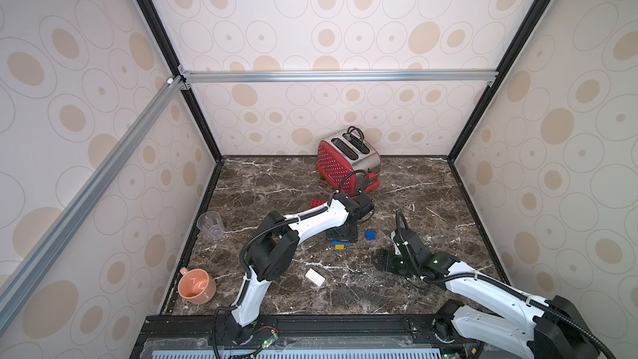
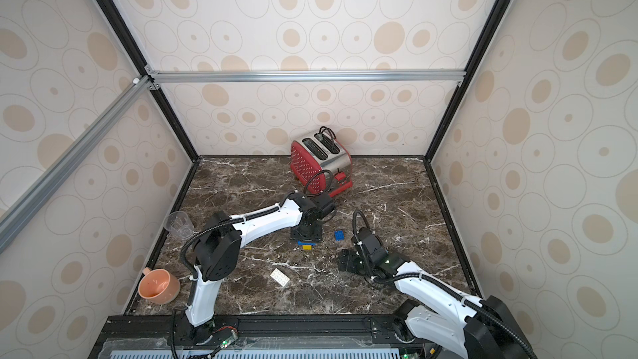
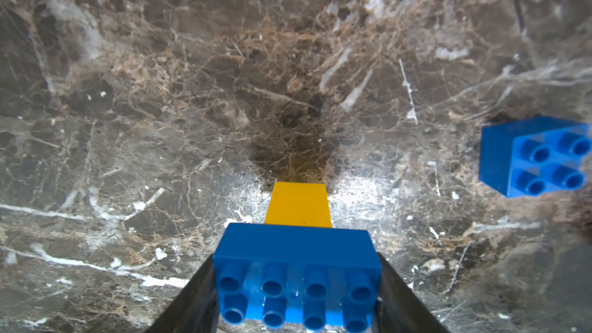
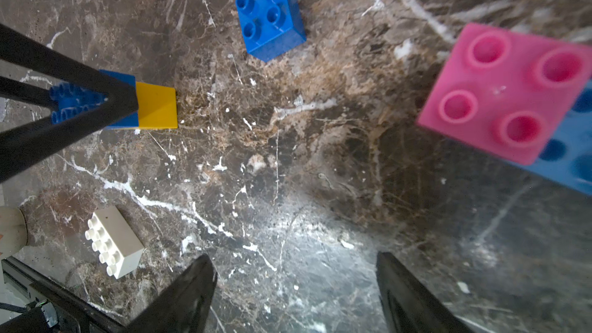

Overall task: Assemble a carrot with lego
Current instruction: Assemble the lego brick with the lego brick.

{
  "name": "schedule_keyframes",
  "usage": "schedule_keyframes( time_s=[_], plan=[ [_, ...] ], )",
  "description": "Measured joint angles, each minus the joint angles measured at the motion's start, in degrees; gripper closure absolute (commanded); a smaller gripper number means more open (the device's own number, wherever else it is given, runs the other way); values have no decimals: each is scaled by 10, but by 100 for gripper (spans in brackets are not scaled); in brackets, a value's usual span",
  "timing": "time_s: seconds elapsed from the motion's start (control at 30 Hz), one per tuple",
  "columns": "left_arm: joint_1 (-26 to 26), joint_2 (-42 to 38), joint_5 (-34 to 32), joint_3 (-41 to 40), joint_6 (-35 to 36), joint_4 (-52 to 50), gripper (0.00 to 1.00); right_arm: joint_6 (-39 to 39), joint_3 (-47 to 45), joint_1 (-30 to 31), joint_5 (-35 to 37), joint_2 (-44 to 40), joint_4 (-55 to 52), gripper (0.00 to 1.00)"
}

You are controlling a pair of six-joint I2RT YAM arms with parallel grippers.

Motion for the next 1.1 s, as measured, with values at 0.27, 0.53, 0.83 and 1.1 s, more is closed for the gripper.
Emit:
schedule_keyframes(
  time_s=[0.27, 0.53, 0.83, 1.1],
  plan=[
    [0, -1, -1, 0, -15, 0, 34, 0, 0, 0, 2, -1, 0, 17],
    [9, 10, -23, -2, -17, 1, 22, 0, 0, 0, 3, -3, 0, 17],
    [12, 7, -42, -1, -4, -3, 1, 0, 0, 0, 3, -6, 0, 17],
    [-21, -70, -78, -21, 61, -31, 1, -1, 0, 0, 2, -13, -7, 17]
  ],
)
